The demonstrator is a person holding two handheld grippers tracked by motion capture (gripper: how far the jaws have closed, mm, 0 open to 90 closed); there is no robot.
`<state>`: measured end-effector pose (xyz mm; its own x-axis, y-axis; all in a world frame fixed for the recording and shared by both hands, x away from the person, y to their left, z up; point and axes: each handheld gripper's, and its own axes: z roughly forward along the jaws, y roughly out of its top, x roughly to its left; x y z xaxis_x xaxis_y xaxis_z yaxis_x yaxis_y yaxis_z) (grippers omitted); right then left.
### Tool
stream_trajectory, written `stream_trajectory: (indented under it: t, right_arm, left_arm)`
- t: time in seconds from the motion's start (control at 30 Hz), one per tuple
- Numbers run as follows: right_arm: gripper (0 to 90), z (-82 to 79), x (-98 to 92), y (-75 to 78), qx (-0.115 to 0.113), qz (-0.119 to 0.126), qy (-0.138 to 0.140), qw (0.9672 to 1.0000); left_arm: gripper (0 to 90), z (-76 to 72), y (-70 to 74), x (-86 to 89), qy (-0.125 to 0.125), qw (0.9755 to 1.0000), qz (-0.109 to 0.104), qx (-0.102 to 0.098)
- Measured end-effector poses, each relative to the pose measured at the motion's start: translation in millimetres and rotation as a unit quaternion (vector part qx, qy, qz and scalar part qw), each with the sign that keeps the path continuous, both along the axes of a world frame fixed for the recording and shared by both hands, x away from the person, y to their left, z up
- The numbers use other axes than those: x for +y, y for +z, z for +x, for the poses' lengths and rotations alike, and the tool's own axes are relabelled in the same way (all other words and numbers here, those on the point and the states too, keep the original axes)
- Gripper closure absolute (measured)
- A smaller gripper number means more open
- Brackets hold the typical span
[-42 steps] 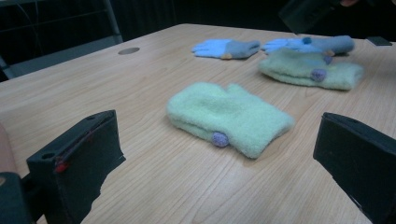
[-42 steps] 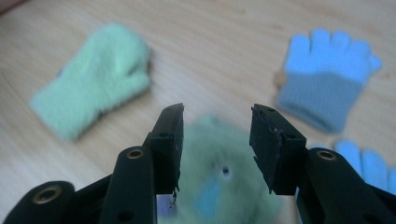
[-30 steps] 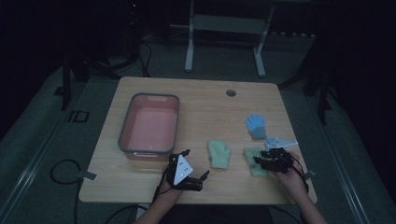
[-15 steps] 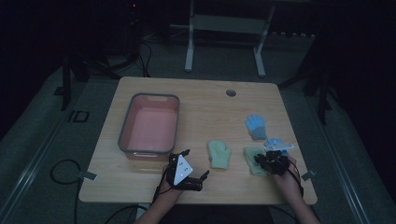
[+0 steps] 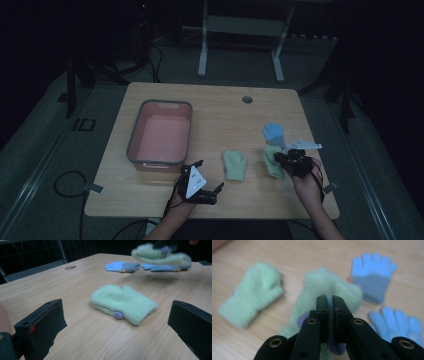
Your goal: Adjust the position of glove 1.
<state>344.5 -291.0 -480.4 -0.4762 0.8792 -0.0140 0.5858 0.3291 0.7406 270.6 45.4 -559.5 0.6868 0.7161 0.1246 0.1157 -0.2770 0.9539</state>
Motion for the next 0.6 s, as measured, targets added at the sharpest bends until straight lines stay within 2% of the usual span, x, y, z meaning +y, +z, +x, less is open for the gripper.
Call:
stream_trajectory:
  t: [0.17,0.3,0.6]
  right_arm:
    - [84.7,-0.1,16.2,22.0,-0.021,0.002,-0.009,0.9997]
    - [84.7,-1.0,38.0,32.1,-0.03,-0.005,-0.002,0.9995]
    - [84.7,-2.7,84.5,31.2,-0.023,-0.005,0.035,0.9991]
  left_arm:
    - [0.8,0.1,0.0,0.2,0.001,1.0,-0.002,0.001]
    - [0.8,0.0,0.0,0.5,0.001,1.0,-0.002,0.0]
    - [0.8,0.0,-0.1,0.5,0.0,1.0,-0.004,0.002]
